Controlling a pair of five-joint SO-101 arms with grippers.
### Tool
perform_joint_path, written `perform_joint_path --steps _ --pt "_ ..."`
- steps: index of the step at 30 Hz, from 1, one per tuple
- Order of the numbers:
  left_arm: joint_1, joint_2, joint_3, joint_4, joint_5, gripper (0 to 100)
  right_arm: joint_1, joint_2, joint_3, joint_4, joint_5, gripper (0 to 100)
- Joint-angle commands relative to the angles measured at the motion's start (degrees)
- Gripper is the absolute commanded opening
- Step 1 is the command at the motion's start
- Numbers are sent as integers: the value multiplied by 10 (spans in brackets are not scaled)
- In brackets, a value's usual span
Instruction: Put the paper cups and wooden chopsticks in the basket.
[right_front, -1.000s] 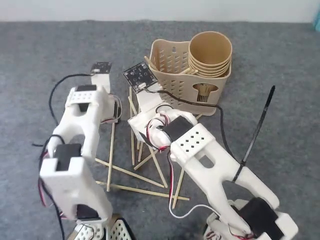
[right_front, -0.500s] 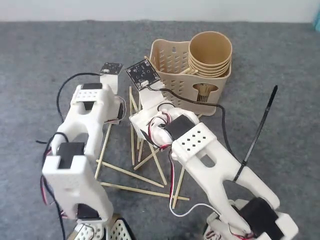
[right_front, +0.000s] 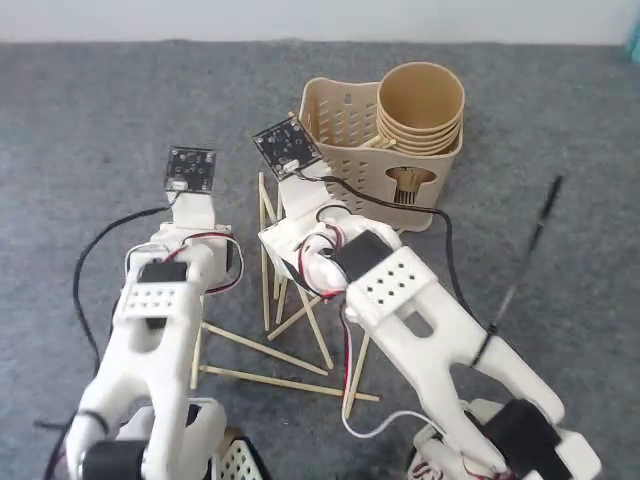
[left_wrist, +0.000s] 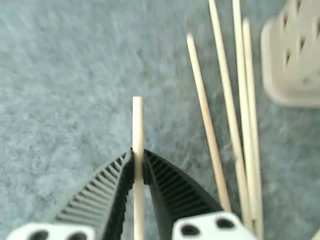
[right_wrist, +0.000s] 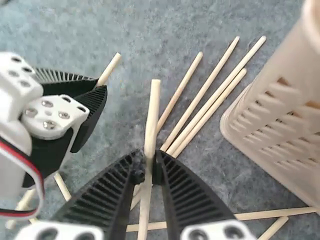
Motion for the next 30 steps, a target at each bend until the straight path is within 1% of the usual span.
perform_joint_path --steps 1,4,8,12,16,21,24,27,30 --pt "-3 -77 25 -47 49 12 7 -76 7 -14 -7 8" --pt "-4 -93 39 -74 68 12 7 -128 41 -29 -8 8" --pt "-4 -100 56 -112 85 12 7 -185 105 -95 -7 8" --pt "-4 -100 73 -150 86 12 9 -218 166 -186 -7 8" --pt "-4 -100 94 -196 86 12 36 -231 224 -310 -8 8" --pt "-4 -101 98 -207 86 12 72 -232 277 -449 -47 8" --pt "-19 -101 97 -212 86 12 77 -232 294 -492 -50 8" --pt "-40 -101 99 -239 86 12 78 -232 297 -522 -48 8" --pt "-43 -100 99 -241 86 12 80 -233 297 -559 -47 8"
